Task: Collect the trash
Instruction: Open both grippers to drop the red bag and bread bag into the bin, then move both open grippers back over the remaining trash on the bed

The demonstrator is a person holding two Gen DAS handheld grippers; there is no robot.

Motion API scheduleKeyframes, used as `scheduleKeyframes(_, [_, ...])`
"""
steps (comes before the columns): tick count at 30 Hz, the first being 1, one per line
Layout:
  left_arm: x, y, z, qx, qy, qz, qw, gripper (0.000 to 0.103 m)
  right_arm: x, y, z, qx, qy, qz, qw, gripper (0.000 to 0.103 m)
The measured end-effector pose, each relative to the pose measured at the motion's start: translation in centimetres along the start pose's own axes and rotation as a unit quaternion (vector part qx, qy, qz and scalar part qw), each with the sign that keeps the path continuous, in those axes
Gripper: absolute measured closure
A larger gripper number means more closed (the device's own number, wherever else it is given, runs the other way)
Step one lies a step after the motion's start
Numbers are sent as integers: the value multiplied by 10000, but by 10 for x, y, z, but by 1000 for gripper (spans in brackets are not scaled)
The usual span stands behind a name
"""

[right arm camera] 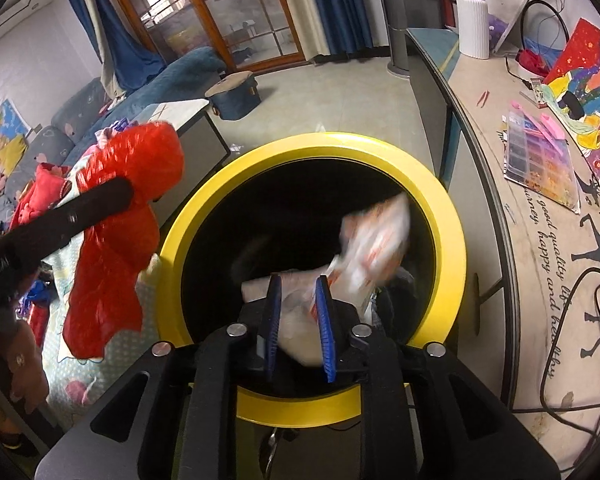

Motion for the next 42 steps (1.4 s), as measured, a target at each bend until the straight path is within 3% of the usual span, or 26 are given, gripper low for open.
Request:
scheduleKeyframes(5, [7, 3, -1, 12, 113, 87, 9999, 31, 8, 8, 5, -112, -35, 194, 9997, 62])
scheduleKeyframes(7, [7, 6, -4, 29, 170, 107, 9998, 24, 11, 11, 9, -163, -80, 265, 9995, 52])
scheduleKeyframes(11, [6, 13, -6, 79, 226, 141, 9996, 13, 16, 17, 13, -287, -94, 407, 9987, 46])
scheduleKeyframes(26, [4, 67, -30, 437, 363, 583, 9967, 11, 36, 46, -4, -446, 218, 947, 9943, 32])
scheduleKeyframes(42, [-1, 134, -72, 841, 748, 1097, 9876, 11, 38, 82, -88, -130, 1142, 1368, 9839, 26])
Point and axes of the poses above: each gripper's, at about its wrist camera, not at the fingertips, and y roughly against the way its jaws point, z to its right, x to its top, the point moved 10 cm from there along -y, roughly the way its jaws point, and after that the axes turned 4 degrees about z, right-handed, at the moved point
